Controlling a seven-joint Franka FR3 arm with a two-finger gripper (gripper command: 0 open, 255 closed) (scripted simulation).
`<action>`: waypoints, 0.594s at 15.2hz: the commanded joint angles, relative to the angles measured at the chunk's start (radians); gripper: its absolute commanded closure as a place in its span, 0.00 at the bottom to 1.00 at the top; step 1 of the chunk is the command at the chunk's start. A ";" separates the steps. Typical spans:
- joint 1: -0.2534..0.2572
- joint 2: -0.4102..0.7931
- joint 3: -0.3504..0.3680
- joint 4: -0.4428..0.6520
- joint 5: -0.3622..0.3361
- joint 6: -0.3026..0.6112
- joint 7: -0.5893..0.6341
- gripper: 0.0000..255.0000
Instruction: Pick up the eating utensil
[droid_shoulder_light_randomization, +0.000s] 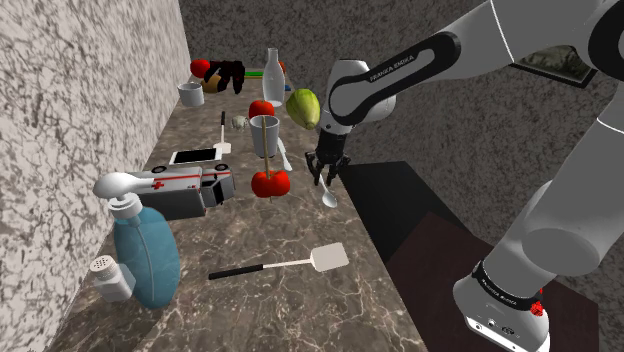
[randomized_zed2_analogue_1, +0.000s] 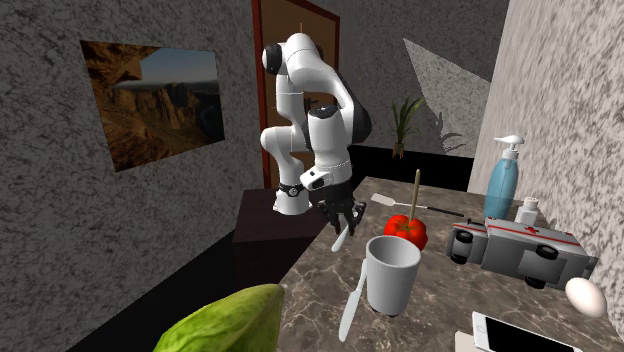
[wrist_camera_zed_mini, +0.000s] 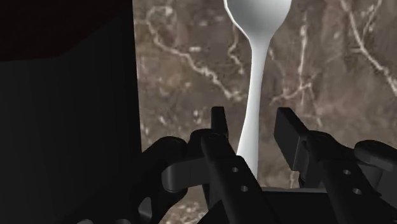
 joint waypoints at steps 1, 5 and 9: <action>0.001 0.003 0.002 -0.001 0.001 0.003 0.000 1.00; 0.001 0.002 0.002 -0.003 0.002 0.004 -0.001 1.00; 0.002 -0.008 0.001 0.001 0.001 -0.010 0.002 1.00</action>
